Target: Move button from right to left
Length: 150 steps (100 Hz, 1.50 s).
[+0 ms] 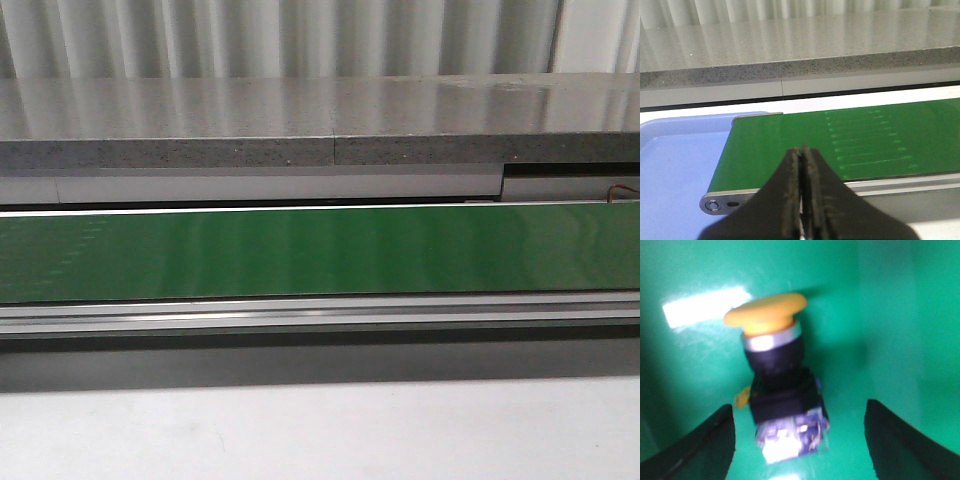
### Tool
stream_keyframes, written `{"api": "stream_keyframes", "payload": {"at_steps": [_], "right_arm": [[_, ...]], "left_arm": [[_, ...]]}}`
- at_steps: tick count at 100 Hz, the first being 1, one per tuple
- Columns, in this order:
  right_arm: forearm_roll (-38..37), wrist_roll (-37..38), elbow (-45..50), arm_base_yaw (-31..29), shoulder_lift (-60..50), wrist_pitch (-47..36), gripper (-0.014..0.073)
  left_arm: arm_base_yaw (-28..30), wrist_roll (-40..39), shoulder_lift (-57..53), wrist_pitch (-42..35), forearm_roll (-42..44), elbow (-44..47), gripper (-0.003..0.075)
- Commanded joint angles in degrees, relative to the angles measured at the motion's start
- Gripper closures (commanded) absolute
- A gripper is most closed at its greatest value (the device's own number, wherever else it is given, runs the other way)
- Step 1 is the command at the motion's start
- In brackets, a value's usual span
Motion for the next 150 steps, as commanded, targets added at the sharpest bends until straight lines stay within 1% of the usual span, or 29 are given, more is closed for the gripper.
{"api": "stream_keyframes", "payload": {"at_steps": [1,5,8,11,16,21,26,30,44,62,72,81,94,101,113,125,150], "right_arm": [[0.2,-1.0,-2.7,-0.4,-1.4,-0.7,0.0052],[0.3,-1.0,-3.2,-0.4,-0.9,-0.8,0.0057],[0.3,-1.0,-3.6,-0.4,-0.5,-0.2,0.008],[0.3,-1.0,-4.1,-0.4,-0.2,0.3,0.0118],[0.3,-1.0,-4.8,-0.4,0.6,1.6,0.0223],[0.3,-1.0,-5.3,-0.4,1.1,2.0,0.0306],[0.3,-1.0,-5.7,-0.4,1.2,2.2,0.0361],[0.3,-1.0,-5.9,-0.4,1.1,2.2,0.038],[0.7,-1.0,-7.0,0.1,-0.8,3.3,0.0376],[1.0,-0.8,-7.0,2.2,-7.1,4.9,0.0376],[1.0,1.2,-7.0,4.7,-10.7,6.8,0.0376],[1.0,4.5,-7.0,7.2,-13.7,9.0,0.0376],[1.0,8.1,-7.0,12.3,-16.3,12.0,0.0376],[1.0,10.0,-6.8,15.2,-16.5,13.3,0.0376],[1.0,13.0,-5.8,19.5,-16.5,13.4,0.0376],[0.9,13.7,-4.6,22.4,-16.4,12.8,0.0376],[0.8,13.7,-3.9,22.9,-12.2,12.7,0.0376]], "left_arm": [[0.1,-0.5,-1.9,-4.3,-0.2,2.2,0.0741],[0.1,-0.5,-1.9,-4.3,-0.2,2.2,0.0741],[0.1,-0.5,-1.9,-4.3,-0.2,2.2,0.0741],[0.1,-0.5,-1.9,-4.3,-0.2,2.2,0.0741],[0.1,-0.5,-1.9,-4.3,-0.2,2.2,0.0741],[0.1,-0.5,-1.9,-4.3,-0.2,2.2,0.0741],[0.1,-0.5,-1.9,-4.3,-0.2,2.2,0.0741],[0.1,-0.5,-1.9,-4.3,-0.2,2.2,0.0741],[0.1,-0.5,-1.9,-4.3,-0.2,2.2,0.0741],[0.1,-0.5,-1.9,-4.3,-0.2,2.2,0.0741],[0.1,-0.5,-1.9,-4.3,-0.2,2.2,0.0741],[0.1,-0.5,-1.9,-4.3,-0.2,2.2,0.0741],[0.1,-0.5,-1.9,-4.3,-0.2,2.2,0.0741],[0.1,-0.5,-1.9,-4.3,-0.2,2.2,0.0741],[0.1,-0.5,-1.9,-4.3,-0.2,2.2,0.0741],[0.1,-0.5,-1.9,-4.3,-0.2,2.2,0.0741],[0.1,-0.5,-1.9,-4.3,-0.2,2.2,0.0741]]}}
